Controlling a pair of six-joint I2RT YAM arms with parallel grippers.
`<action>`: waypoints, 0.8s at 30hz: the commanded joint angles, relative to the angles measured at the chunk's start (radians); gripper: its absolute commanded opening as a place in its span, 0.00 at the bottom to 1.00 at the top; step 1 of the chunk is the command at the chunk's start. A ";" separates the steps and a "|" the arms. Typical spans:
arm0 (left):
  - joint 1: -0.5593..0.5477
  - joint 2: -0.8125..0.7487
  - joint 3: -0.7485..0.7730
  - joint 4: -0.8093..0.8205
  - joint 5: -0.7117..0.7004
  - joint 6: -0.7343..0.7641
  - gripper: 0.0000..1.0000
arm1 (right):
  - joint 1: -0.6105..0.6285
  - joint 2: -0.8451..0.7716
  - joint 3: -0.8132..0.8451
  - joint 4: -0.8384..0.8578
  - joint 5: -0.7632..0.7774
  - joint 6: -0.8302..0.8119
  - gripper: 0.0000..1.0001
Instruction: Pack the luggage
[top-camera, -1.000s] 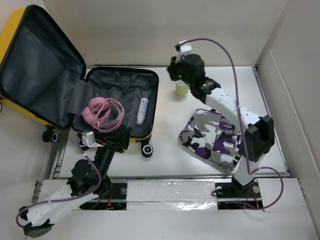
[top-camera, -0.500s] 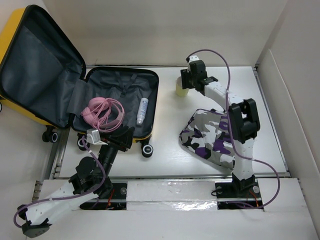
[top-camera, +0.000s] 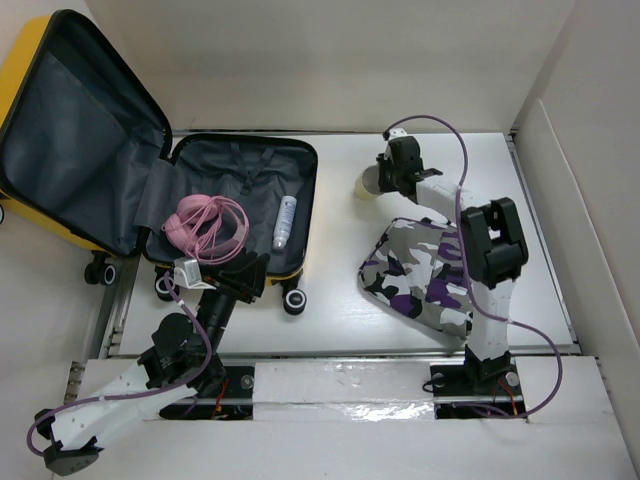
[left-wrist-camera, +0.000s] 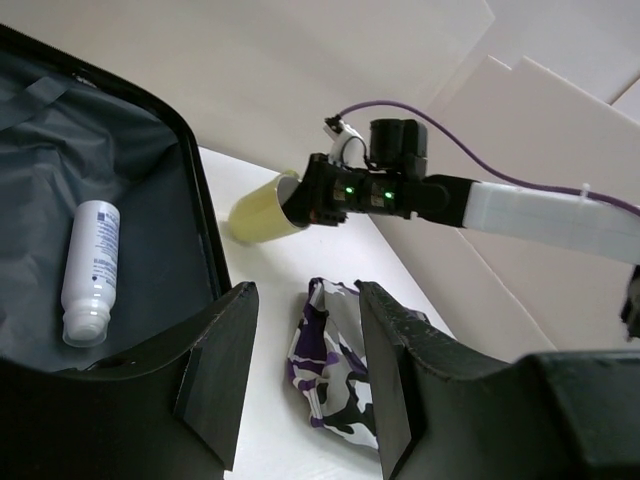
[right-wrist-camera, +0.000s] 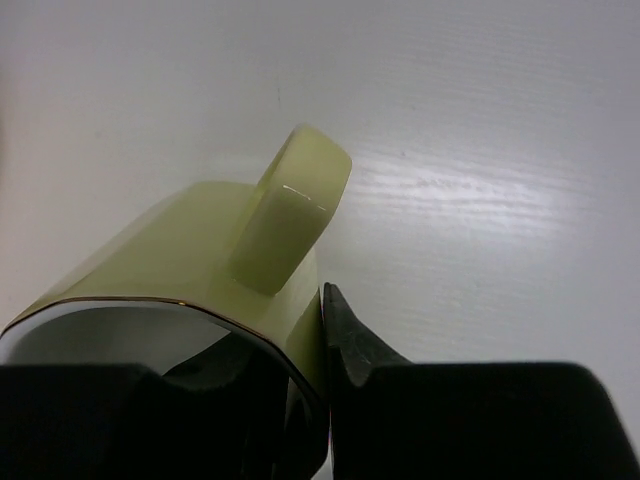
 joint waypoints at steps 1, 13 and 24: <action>0.004 0.009 -0.002 0.053 -0.002 0.000 0.42 | 0.048 -0.230 -0.062 0.222 0.023 -0.003 0.00; 0.004 -0.003 -0.003 0.045 -0.016 -0.003 0.42 | 0.434 -0.116 0.192 0.170 0.184 -0.112 0.00; 0.004 -0.089 -0.010 0.001 -0.044 -0.019 0.39 | 0.539 0.185 0.435 0.236 0.398 -0.133 0.00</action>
